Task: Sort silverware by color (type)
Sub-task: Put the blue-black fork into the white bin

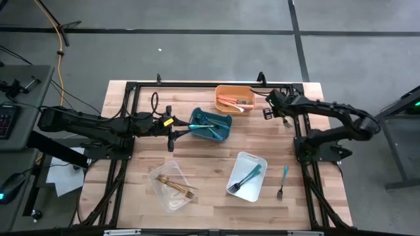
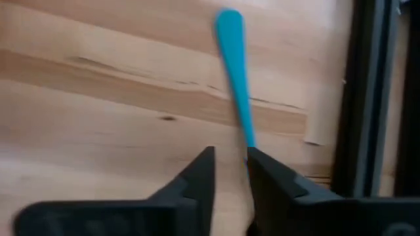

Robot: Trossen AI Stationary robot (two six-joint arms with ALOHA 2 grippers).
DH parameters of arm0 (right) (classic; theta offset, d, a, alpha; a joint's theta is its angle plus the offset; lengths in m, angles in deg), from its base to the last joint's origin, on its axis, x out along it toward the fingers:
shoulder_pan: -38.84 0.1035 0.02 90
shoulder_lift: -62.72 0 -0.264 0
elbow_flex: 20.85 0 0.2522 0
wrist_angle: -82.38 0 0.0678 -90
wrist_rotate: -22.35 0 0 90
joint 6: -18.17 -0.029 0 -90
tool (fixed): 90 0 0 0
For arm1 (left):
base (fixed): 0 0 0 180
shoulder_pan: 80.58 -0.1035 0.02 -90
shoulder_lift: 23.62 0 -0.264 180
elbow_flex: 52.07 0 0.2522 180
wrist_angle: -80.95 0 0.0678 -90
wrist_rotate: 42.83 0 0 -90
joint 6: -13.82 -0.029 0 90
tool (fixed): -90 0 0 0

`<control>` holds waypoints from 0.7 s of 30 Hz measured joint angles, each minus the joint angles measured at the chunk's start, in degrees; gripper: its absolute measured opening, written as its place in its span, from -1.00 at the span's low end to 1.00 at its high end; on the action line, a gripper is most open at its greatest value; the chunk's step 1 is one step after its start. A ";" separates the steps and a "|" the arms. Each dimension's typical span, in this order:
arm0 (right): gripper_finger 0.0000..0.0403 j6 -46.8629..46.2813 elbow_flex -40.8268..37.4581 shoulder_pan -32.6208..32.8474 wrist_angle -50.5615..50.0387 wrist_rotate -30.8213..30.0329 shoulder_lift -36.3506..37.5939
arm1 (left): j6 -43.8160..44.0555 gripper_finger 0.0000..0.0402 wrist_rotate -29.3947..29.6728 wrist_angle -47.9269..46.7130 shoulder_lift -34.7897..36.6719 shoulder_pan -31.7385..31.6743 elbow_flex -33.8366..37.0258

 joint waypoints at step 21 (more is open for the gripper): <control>-0.14 10.09 0.60 -15.22 -0.90 23.64 -9.86 | 0.00 -0.43 0.00 -0.68 0.01 0.01 0.00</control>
